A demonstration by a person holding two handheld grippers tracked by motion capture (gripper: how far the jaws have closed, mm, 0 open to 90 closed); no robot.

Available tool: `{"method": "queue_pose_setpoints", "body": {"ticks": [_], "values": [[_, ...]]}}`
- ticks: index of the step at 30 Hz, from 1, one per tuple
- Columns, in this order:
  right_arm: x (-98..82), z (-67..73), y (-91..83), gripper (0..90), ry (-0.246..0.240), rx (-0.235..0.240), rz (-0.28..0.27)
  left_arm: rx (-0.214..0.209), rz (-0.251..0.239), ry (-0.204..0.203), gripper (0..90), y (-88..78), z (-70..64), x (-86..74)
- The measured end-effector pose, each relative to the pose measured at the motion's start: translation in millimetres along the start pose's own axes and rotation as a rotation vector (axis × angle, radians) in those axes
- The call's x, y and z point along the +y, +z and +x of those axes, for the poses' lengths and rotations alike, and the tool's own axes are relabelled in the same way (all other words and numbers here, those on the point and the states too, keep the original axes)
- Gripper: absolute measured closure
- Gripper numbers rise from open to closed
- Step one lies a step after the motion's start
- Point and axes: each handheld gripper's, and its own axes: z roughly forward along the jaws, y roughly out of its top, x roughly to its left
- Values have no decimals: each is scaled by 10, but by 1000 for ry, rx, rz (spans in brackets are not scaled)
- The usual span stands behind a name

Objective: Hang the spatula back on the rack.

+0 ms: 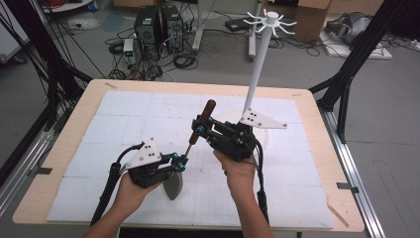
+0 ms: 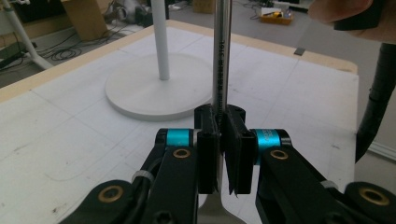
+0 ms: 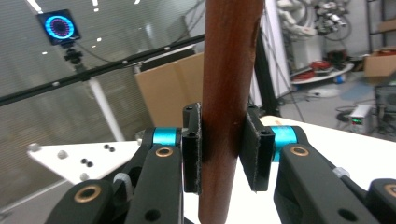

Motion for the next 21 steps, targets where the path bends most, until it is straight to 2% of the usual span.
{"method": "queue_pose_setpoints", "body": {"ticks": [6, 9, 12, 13, 15, 21], "values": [[118, 26, 55, 736, -29, 59, 25, -23, -36, -16, 831, -20, 4, 11], [152, 28, 63, 736, -40, 71, 36, -45, -50, -30, 820, -25, 13, 16], [196, 23, 67, 736, -65, 84, 56, -82, -62, -40, 733, -21, 23, 17], [219, 19, 62, 736, -75, 105, 62, -86, -65, -45, 690, -18, 25, 16], [225, 14, 59, 736, -77, 114, 62, -98, -69, -47, 675, -16, 37, 16], [254, -36, 42, 736, -72, 182, 70, -175, -112, -68, 633, -24, 64, 25]]}}
